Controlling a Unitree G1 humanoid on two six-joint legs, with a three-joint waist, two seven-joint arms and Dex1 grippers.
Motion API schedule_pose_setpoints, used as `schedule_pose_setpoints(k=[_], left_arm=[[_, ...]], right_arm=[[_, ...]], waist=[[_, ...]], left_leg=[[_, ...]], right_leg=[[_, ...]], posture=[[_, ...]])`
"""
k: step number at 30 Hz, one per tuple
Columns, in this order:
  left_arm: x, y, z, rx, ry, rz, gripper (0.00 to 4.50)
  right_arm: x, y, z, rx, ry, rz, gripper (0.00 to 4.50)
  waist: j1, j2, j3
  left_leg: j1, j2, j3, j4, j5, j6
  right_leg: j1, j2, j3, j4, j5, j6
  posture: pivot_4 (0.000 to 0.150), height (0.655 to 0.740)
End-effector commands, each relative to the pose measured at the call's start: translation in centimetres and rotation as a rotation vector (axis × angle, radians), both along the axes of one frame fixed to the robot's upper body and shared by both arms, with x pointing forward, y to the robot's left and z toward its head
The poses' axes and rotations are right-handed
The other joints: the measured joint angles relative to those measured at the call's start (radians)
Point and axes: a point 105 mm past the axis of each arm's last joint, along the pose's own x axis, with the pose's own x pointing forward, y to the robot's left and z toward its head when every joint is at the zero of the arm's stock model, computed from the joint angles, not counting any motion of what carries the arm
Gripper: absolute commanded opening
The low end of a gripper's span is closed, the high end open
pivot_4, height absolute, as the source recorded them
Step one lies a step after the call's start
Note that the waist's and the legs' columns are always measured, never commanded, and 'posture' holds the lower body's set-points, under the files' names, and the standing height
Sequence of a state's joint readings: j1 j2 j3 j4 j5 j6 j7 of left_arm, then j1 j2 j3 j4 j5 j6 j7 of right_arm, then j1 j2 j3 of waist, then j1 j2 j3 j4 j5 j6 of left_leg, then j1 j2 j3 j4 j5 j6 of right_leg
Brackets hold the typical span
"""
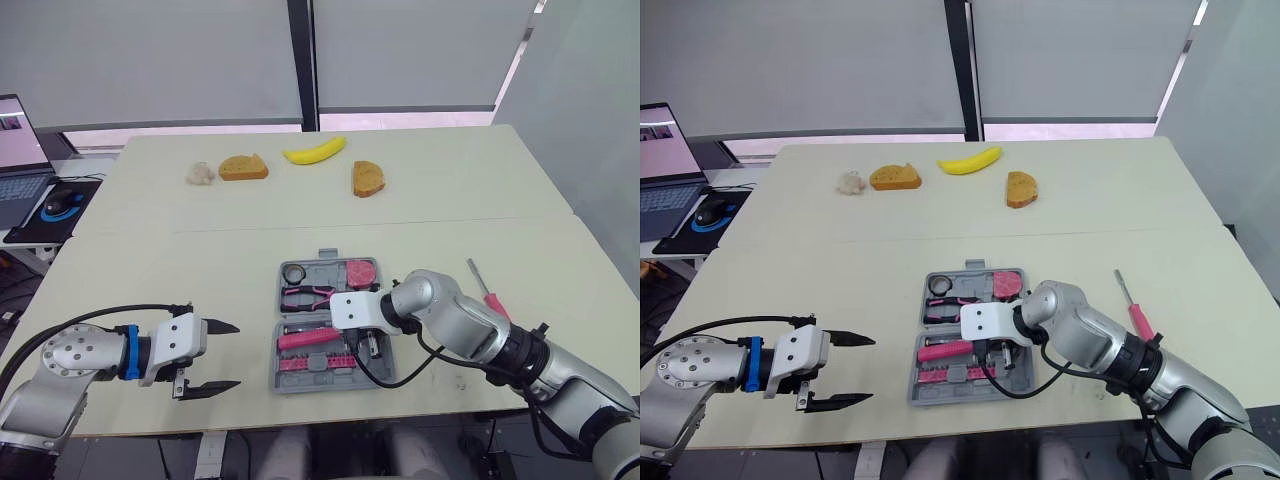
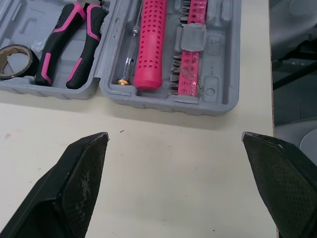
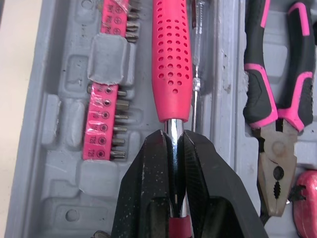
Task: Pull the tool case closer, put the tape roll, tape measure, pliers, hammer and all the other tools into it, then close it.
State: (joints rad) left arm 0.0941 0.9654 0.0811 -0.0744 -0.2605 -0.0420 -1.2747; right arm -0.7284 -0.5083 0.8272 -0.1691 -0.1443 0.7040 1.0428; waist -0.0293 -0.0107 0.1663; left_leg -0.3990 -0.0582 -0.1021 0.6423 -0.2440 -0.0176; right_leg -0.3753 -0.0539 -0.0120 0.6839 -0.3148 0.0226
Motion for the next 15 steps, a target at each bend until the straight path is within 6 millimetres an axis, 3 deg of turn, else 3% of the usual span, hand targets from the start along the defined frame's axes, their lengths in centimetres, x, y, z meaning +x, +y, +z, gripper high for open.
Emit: schedule_pose_setpoints(k=[1, 15], left_arm=[[0.1, -0.5, 0.51, 0.003, -0.024, -0.02, 4.5], [0.15, -0.98, 0.43, -0.003, -0.03, -0.025, 4.5]], right_arm=[[0.02, 0.43, 0.48, 0.01, -0.029, 0.025, 0.2], [0.04, 1.27, -0.49, 0.005, -0.021, 0.036, 0.2]], waist=[[0.0, 0.0, 0.0], [-0.001, 0.0, 0.0]], left_leg=[[0.0, 0.0, 0.0, 0.0, 0.0, 0.0], [0.0, 0.0, 0.0, 0.0, 0.0, 0.0]], right_leg=[[0.0, 0.0, 0.0, 0.0, 0.0, 0.0], [-0.001, 0.0, 0.0, 0.001, 0.0, 0.0]], posture=[[0.15, 0.74], [0.15, 0.74]])
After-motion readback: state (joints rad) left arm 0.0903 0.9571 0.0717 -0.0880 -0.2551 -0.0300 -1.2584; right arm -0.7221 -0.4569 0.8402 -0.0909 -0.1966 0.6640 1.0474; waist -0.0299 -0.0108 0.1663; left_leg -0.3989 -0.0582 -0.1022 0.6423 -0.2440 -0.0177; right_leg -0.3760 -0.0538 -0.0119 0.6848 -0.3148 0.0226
